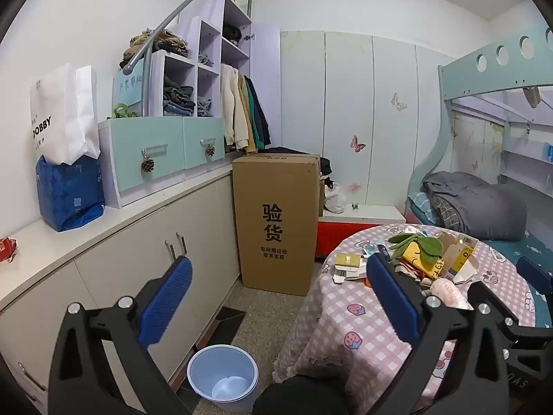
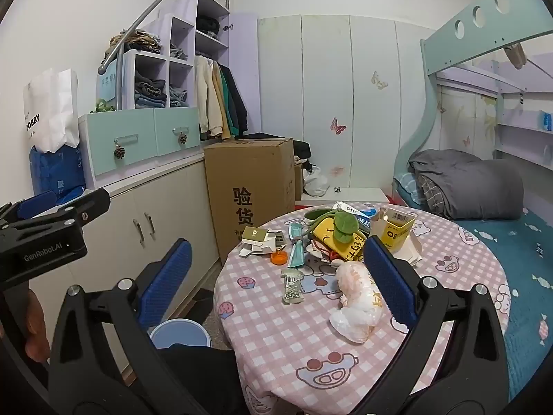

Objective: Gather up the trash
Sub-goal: 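Move both tools toward the cluttered table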

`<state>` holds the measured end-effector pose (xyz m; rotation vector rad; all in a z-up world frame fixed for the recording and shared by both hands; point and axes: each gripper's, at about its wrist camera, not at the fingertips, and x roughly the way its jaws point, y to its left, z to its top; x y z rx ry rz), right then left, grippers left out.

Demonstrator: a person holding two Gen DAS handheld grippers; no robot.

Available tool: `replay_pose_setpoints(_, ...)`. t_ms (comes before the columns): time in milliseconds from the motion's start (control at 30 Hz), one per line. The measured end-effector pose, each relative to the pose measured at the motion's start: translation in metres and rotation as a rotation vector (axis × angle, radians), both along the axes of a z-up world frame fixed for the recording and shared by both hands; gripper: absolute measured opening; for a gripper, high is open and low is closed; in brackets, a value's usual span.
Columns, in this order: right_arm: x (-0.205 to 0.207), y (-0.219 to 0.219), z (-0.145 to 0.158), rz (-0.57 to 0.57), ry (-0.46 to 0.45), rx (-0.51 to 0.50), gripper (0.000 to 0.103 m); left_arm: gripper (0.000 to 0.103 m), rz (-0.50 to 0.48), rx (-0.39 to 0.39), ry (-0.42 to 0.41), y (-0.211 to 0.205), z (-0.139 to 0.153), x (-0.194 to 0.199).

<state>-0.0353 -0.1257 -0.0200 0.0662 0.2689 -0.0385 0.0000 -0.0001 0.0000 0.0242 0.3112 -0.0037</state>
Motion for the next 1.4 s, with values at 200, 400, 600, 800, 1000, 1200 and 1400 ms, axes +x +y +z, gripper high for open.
replay_pose_setpoints(200, -0.001, -0.002, 0.000, 0.002, 0.004, -0.006, 0.097, 0.099, 0.001, -0.003, 0.003, 0.000, 0.000, 0.000)
replay_pose_setpoints(400, 0.003, 0.001, -0.002, 0.006, 0.010, -0.007, 0.097, 0.099, -0.005, -0.003, 0.000, -0.002, 0.000, -0.002)
replay_pose_setpoints(600, 0.002, 0.001, -0.002, 0.004, 0.009, -0.006, 0.097, 0.099, -0.005, 0.002, 0.001, -0.007, -0.005, -0.001)
replay_pose_setpoints(800, 0.002, 0.000, -0.005, 0.003, 0.008, -0.002, 0.097, 0.099, -0.005, 0.002, 0.002, -0.008, -0.004, 0.000)
replay_pose_setpoints(1000, -0.002, -0.004, -0.004, -0.001, 0.009, 0.003, 0.097, 0.099, -0.010, 0.005, 0.000, -0.011, 0.001, -0.004)
replay_pose_setpoints(1200, -0.003, -0.005, -0.005, -0.005, 0.006, 0.008, 0.097, 0.099, -0.014, 0.008, 0.001, -0.015, 0.002, -0.006)
replay_pose_setpoints(1400, -0.006, -0.007, -0.005, -0.008, 0.006, 0.016, 0.097, 0.099, -0.016, 0.010, 0.001, -0.016, 0.002, -0.007)
